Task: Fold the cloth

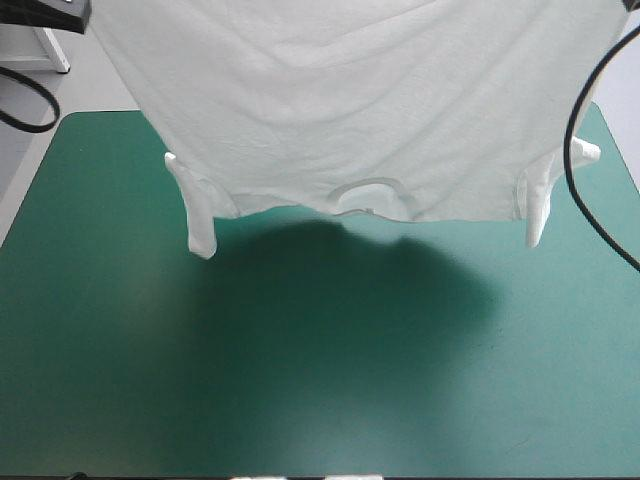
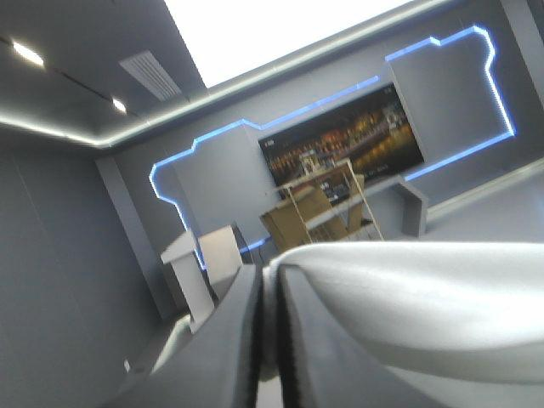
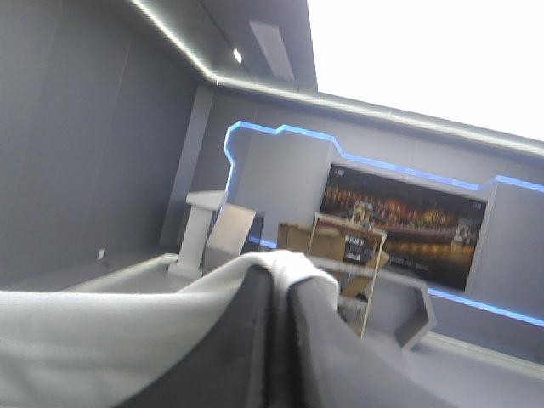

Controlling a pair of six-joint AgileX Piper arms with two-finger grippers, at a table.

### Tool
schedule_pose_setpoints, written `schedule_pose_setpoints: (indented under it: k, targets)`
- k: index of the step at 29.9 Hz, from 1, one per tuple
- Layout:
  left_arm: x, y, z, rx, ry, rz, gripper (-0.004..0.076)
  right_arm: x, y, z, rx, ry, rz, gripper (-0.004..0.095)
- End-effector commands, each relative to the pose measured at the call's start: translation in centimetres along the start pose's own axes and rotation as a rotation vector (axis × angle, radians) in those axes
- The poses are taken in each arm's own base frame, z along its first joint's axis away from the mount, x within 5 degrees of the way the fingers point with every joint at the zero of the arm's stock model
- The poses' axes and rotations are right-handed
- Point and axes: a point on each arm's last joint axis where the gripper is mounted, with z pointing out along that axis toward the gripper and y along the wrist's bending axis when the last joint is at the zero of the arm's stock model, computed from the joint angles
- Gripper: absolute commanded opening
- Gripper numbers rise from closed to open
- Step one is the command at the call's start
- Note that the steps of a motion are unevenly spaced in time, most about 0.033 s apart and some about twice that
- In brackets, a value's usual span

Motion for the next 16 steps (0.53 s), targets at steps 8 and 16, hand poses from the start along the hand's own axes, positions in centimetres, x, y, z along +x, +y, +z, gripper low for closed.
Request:
schedule_pose_setpoints:
  k: [8,16]
  targets:
    - [-2.4,1.3,-0.4,-0.077,-0.142,0.072,0.0019,-2.9,-0.5,-0.9,0.064,-0.183,-0.048,-0.0017]
    - [2.8,-2.6,6.6,-0.063,-0.05,0.218,0.0019,4.9,-1.6,7.1,0.057,-0.049,0.014,-0.0017]
